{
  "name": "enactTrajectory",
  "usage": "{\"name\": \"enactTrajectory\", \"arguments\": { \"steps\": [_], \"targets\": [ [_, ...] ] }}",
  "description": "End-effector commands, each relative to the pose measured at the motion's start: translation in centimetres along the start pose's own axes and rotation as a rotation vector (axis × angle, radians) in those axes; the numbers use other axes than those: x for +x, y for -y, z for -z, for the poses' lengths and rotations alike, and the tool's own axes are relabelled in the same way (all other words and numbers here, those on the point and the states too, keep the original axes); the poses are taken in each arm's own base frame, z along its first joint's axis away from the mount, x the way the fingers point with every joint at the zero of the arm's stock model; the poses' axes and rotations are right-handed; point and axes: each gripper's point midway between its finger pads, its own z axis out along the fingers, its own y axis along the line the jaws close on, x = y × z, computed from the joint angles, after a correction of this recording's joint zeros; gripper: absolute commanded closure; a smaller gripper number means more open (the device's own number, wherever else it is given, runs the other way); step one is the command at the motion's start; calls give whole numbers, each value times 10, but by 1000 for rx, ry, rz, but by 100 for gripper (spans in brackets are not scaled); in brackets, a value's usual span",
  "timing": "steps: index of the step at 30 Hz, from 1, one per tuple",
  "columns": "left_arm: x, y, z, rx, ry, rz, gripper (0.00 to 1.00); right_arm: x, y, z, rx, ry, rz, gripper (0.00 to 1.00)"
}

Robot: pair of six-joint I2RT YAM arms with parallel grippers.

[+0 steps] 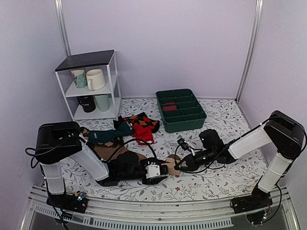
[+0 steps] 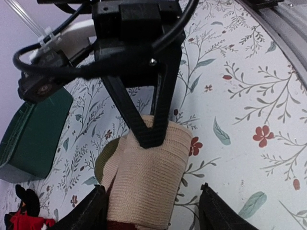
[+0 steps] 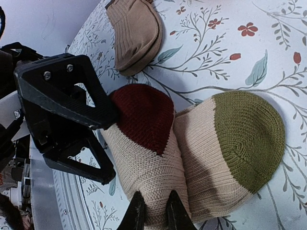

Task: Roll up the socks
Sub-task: Roll a pair of socks at the center of the board.

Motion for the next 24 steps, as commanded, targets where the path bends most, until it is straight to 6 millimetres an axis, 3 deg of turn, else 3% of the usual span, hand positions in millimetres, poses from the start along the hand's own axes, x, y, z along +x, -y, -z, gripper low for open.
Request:
{"name": "enactTrajectory", "arguments": {
  "steps": [1, 3, 5, 8, 11, 15, 17, 18, 21, 24],
  "targets": [
    [26, 8, -2, 51, -92, 68, 35, 62, 32, -1, 115, -186, -148, 93],
    [30, 7, -3, 52, -114, 79, 36, 63, 32, -1, 112, -186, -147, 93],
    [47, 15, -7, 70, -164, 88, 38, 64, 32, 0, 113, -187, -148, 93],
    [49, 18, -11, 92, -166, 101, 39, 64, 32, 0, 112, -189, -150, 94],
    [50, 23, -17, 132, -172, 117, 48, 65, 31, 0, 108, -191, -150, 94],
    [54, 33, -18, 205, -189, 159, 69, 65, 31, 0, 106, -194, -154, 94],
    [53, 35, -17, 230, -186, 177, 97, 64, 31, 0, 107, -190, -154, 94],
    [52, 36, -15, 242, -182, 182, 100, 63, 31, 0, 106, -188, -151, 94],
    [52, 39, -12, 275, -199, 208, 100, 54, 29, 0, 110, -168, -135, 91],
    [57, 43, -11, 327, -266, 274, 100, 31, 26, 5, 135, -108, -70, 76]
  ]
}}
